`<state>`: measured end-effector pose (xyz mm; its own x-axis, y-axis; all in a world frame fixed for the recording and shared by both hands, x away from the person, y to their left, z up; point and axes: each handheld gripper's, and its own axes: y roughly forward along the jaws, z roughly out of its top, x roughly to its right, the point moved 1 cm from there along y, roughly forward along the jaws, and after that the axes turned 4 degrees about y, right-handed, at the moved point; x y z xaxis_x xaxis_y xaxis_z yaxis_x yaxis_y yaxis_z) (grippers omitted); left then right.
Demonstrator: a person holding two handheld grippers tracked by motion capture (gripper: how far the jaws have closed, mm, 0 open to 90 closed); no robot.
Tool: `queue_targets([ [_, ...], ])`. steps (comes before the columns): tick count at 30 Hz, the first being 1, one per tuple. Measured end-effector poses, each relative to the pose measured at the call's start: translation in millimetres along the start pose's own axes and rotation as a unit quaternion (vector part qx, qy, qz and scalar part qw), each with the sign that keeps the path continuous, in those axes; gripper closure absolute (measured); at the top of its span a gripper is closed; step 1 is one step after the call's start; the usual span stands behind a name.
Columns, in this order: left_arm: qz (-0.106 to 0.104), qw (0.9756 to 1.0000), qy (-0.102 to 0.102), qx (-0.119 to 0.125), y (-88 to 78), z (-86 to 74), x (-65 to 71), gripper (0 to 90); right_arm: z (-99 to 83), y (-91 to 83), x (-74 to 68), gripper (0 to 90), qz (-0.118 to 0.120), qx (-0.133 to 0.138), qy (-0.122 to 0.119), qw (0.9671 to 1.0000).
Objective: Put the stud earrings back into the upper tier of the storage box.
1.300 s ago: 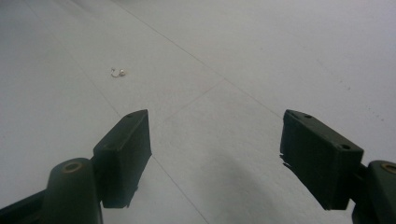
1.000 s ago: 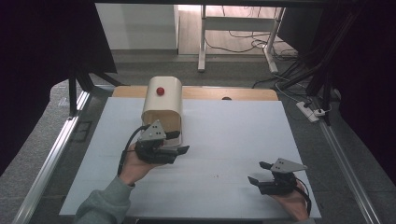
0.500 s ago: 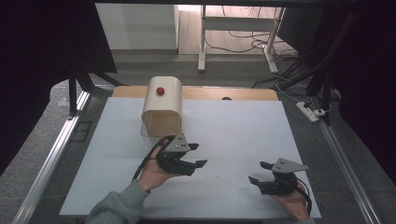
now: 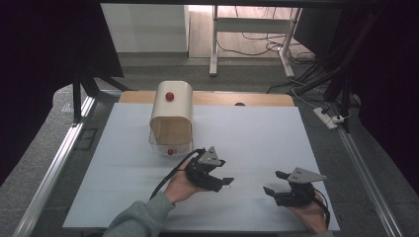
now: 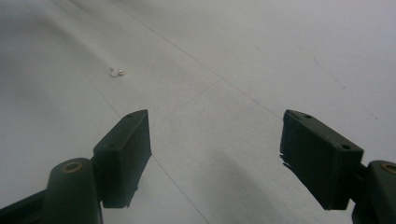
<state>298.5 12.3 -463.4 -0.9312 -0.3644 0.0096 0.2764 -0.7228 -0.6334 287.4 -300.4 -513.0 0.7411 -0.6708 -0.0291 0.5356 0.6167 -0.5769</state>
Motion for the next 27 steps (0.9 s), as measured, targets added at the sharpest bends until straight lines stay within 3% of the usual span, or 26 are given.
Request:
queue_targets([
  [11,0.000,0.9992,0.001,-0.039,33.9,-5.8,0.2,32.0,-0.6,0.2,0.6,23.9,-0.001,-0.002,-0.001,1.0000],
  [17,0.002,0.9982,-0.012,-0.059,49.0,-9.6,-5.1,28.4,-1.0,1.2,0.8,24.1,0.002,-0.003,0.000,1.0000],
  [22,0.007,0.9968,-0.004,-0.080,60.3,-13.2,-6.3,26.6,-1.1,1.0,1.0,24.0,0.002,-0.002,0.001,1.0000],
  [27,-0.003,0.9956,-0.003,-0.093,69.9,-17.8,-10.9,27.8,-1.3,1.2,0.8,24.0,0.003,-0.004,0.001,1.0000],
])
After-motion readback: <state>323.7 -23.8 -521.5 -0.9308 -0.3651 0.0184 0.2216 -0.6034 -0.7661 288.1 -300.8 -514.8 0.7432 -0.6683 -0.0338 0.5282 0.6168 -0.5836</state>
